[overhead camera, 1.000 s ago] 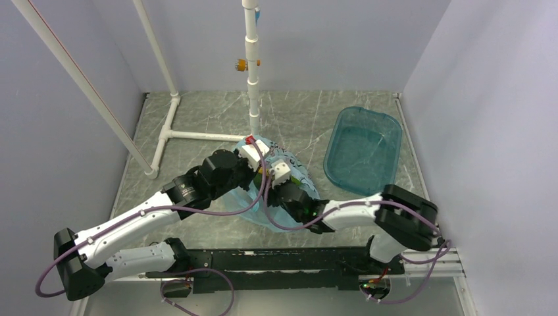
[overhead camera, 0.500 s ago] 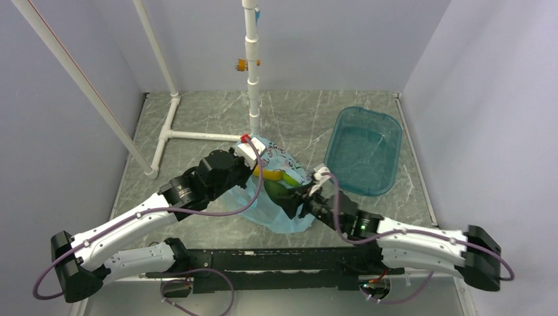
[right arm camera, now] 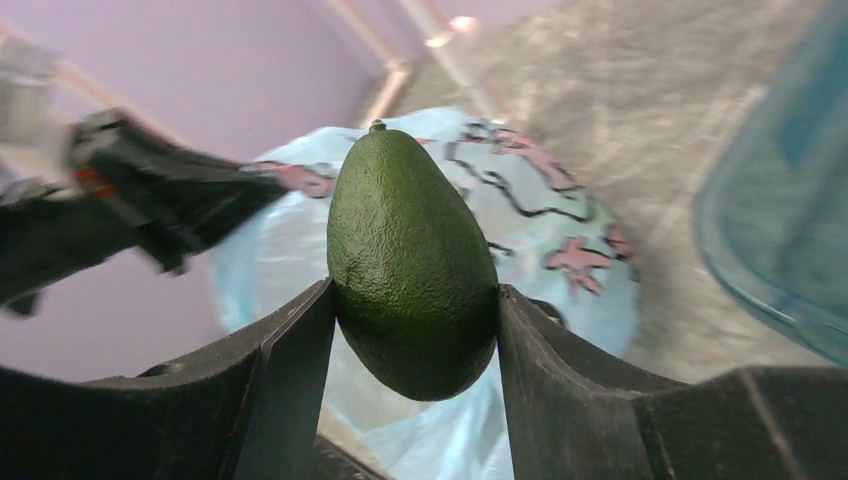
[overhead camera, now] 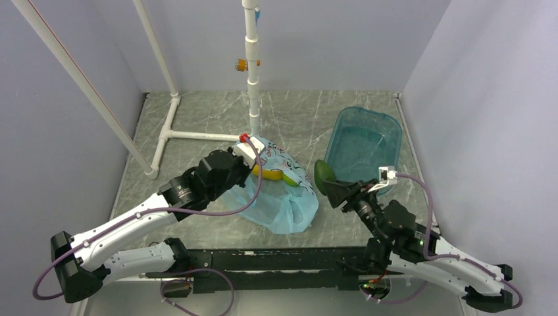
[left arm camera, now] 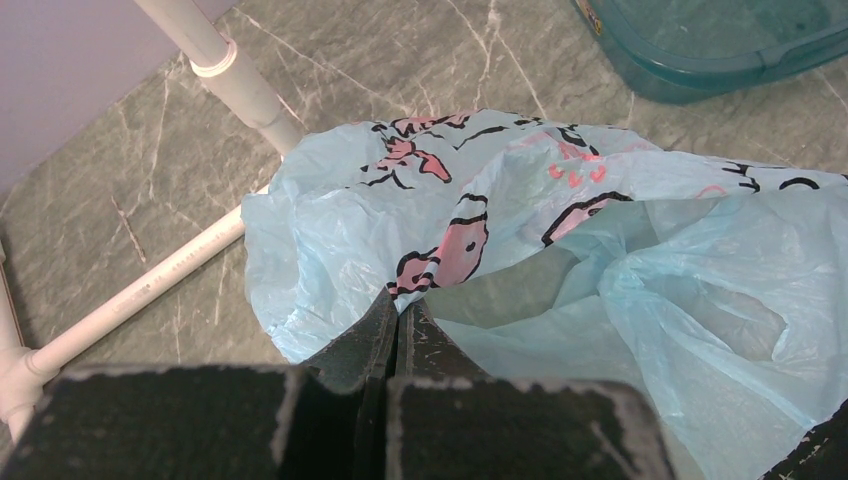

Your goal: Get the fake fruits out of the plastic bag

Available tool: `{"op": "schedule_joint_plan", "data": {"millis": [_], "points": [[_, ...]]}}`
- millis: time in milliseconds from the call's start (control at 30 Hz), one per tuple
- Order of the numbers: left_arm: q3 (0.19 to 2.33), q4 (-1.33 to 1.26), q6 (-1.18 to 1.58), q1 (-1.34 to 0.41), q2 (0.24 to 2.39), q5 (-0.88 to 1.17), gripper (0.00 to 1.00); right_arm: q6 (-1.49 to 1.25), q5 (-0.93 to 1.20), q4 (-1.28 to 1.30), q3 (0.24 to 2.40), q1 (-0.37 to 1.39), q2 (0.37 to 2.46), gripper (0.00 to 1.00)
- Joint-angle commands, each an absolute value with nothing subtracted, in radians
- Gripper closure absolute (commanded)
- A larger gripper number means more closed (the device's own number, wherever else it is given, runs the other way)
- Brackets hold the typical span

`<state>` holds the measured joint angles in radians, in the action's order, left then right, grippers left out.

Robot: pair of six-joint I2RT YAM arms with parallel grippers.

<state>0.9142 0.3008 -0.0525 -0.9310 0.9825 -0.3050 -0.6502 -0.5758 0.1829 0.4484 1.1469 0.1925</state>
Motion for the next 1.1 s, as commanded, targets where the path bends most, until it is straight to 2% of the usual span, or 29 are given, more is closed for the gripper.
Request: {"op": "schedule_joint_plan", "data": {"millis": [0,133,233,300,500,833,1067], "points": [[0.94,0.285,-0.063,-0.937,0.975,-0.319,1.0,-0.746,-0.836,0.464,0.582,1.149,0.358,1.0],[0.942,0.287,-0.063,-0.936,0.978,-0.319,1.0,-0.852,-0.99,0.647,0.727,1.141,0.616,1.0],[0.941,0.287,-0.063,-0.936,0.979,-0.317,1.0,-0.913,-1.02,0.75,0.821,1.062,0.74,1.0],[0.941,0.288,-0.065,-0.936,0.979,-0.316,1.0,-0.843,-0.939,0.705,0.845,0.961,0.78,1.0],[0.94,0.29,-0.067,-0.937,0.974,-0.319,1.0,-0.693,-0.52,0.517,0.842,0.54,0.895,1.0],[0.943,0.291,-0.074,-0.939,0.971,-0.31,1.0,-0.675,-0.352,0.45,0.874,0.336,1.136,1.0],[0.94,0.287,-0.075,-0.939,0.972,-0.312,1.0,-0.669,-0.295,0.37,0.875,0.281,1.27,0.89]]}}
